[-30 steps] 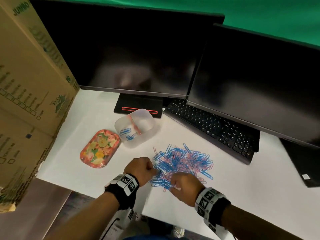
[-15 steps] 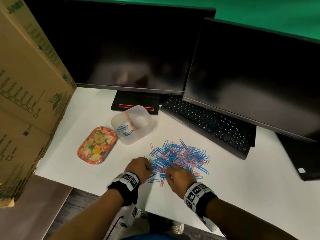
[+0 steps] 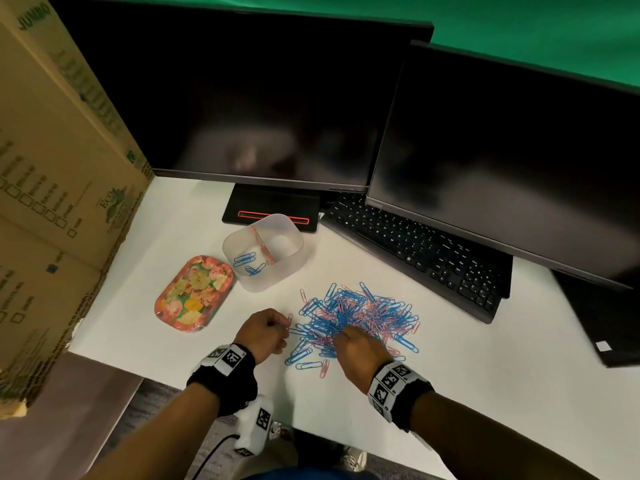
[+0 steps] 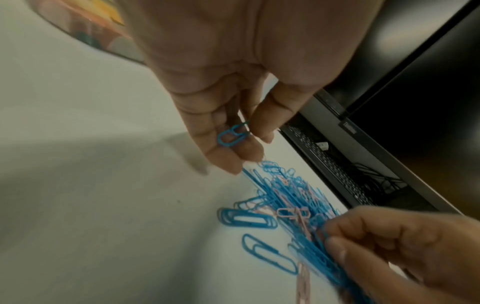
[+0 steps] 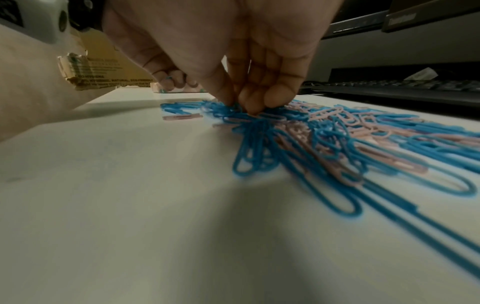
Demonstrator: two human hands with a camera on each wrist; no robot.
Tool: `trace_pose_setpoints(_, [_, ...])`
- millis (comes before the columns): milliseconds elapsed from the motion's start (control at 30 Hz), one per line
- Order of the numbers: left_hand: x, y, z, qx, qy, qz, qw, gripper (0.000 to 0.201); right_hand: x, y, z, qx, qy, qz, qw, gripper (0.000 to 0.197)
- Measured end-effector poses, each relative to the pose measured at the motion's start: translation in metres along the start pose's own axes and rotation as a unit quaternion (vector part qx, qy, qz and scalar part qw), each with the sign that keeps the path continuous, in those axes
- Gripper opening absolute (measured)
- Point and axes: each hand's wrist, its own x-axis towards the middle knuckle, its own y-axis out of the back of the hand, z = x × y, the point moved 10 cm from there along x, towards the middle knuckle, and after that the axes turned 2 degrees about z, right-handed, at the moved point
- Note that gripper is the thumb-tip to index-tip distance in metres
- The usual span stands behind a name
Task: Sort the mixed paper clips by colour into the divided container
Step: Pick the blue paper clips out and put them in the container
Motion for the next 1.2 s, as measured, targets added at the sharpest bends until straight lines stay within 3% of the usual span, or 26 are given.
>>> trace_pose_setpoints(100, [-0.002, -0.005, 0.003, 0.090, -0.042, 0.014, 0.995, 0.010, 0.001, 0.005, 0.003, 0.020, -0.002, 0.009, 1.000, 0.026])
trace_pose_setpoints(167, [-0.007, -0.017, 0.009, 0.180, -0.081, 0.002, 0.980, 0.008, 0.001, 0.022, 0.009, 0.075, -0.027, 0.058, 0.995, 0.012])
trace_pose_setpoints(233, [-0.008, -0.031, 0.011, 0.248, -0.105, -0.009, 0.963, 0.013, -0.001, 0.032, 0.019, 0.163, -0.071, 0.059, 0.982, 0.016])
trace_pose_setpoints(400, [-0.001, -0.038, 0.013, 0.325, -0.132, 0.005, 0.936, 0.012, -0.011, 0.025, 0.041, 0.385, -0.183, 0.034, 0.904, 0.019])
trace_pose_setpoints(533, [-0.002, -0.036, 0.019, 0.335, -0.161, 0.009, 0.929, 0.007, -0.014, 0.014, 0.046, 0.500, -0.219, -0.024, 0.838, 0.025])
trace_pose_setpoints(600, [-0.003, -0.030, 0.021, 0.311, -0.163, 0.007, 0.936, 0.008, -0.016, 0.013, 0.047, 0.557, -0.235, -0.033, 0.796, 0.024])
trace_pose_setpoints(700, [-0.004, -0.017, 0.023, 0.244, -0.160, 0.015, 0.956, 0.016, -0.017, 0.016, 0.046, 0.636, -0.251, -0.020, 0.730, 0.006])
trace_pose_setpoints(833, [-0.001, -0.004, 0.022, 0.158, -0.138, 0.020, 0.978, 0.030, -0.017, 0.014, 0.046, 0.712, -0.278, -0.012, 0.644, 0.011])
trace_pose_setpoints(900, [0.003, -0.002, 0.016, 0.122, -0.110, 0.006, 0.986, 0.039, -0.019, 0.012, 0.049, 0.720, -0.295, -0.007, 0.629, 0.011])
trace_pose_setpoints(1000, [0.005, 0.000, 0.012, 0.029, -0.077, -0.013, 0.997, 0.036, -0.021, 0.012, 0.056, 0.706, -0.318, 0.000, 0.633, 0.023])
trace_pose_setpoints(1067, [0.003, -0.002, 0.012, -0.022, -0.053, -0.031, 0.998, 0.034, -0.022, 0.014, 0.059, 0.716, -0.325, 0.010, 0.618, 0.023])
trace_pose_setpoints(1200, [0.000, -0.007, 0.010, -0.190, -0.012, -0.049, 0.980, 0.026, -0.022, 0.015, 0.060, 0.740, -0.345, 0.020, 0.577, 0.021])
